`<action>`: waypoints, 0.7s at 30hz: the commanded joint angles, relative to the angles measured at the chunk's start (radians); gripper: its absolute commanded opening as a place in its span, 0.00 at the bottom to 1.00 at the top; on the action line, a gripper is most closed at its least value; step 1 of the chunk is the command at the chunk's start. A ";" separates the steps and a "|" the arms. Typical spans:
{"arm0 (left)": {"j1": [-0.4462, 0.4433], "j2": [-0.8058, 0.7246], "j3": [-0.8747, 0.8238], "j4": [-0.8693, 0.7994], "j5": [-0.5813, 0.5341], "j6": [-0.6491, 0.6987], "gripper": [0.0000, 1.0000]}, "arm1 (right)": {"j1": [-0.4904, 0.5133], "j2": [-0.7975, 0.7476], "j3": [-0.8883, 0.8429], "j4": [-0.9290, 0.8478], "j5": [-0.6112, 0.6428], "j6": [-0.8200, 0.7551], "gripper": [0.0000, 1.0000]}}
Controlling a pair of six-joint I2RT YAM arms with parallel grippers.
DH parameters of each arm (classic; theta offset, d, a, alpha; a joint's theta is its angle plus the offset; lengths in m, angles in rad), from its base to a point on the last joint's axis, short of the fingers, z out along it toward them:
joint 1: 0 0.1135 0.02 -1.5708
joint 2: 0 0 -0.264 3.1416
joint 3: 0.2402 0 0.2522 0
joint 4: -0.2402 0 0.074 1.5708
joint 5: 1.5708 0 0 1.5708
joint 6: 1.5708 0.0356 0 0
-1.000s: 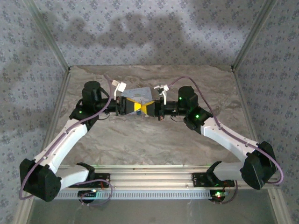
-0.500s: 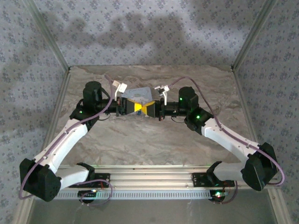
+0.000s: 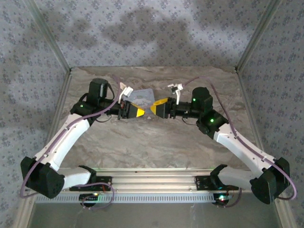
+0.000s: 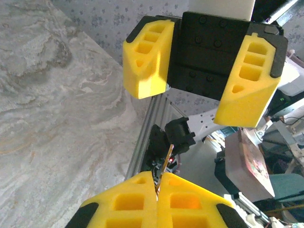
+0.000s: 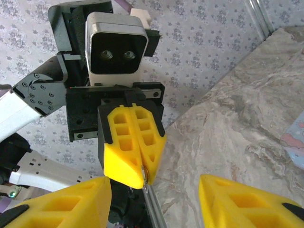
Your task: Unlock the padlock with the key
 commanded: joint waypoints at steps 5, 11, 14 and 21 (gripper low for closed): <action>-0.014 0.016 0.071 -0.091 0.069 0.080 0.00 | 0.039 0.053 0.062 -0.001 -0.017 -0.006 0.47; -0.019 0.015 0.071 -0.096 0.068 0.079 0.00 | 0.058 0.076 0.089 -0.020 -0.036 -0.031 0.39; -0.020 0.016 0.073 -0.096 0.068 0.079 0.00 | 0.063 0.077 0.091 -0.034 -0.037 -0.043 0.31; -0.022 0.015 0.076 -0.101 0.068 0.079 0.00 | 0.076 0.093 0.107 -0.070 -0.065 -0.057 0.17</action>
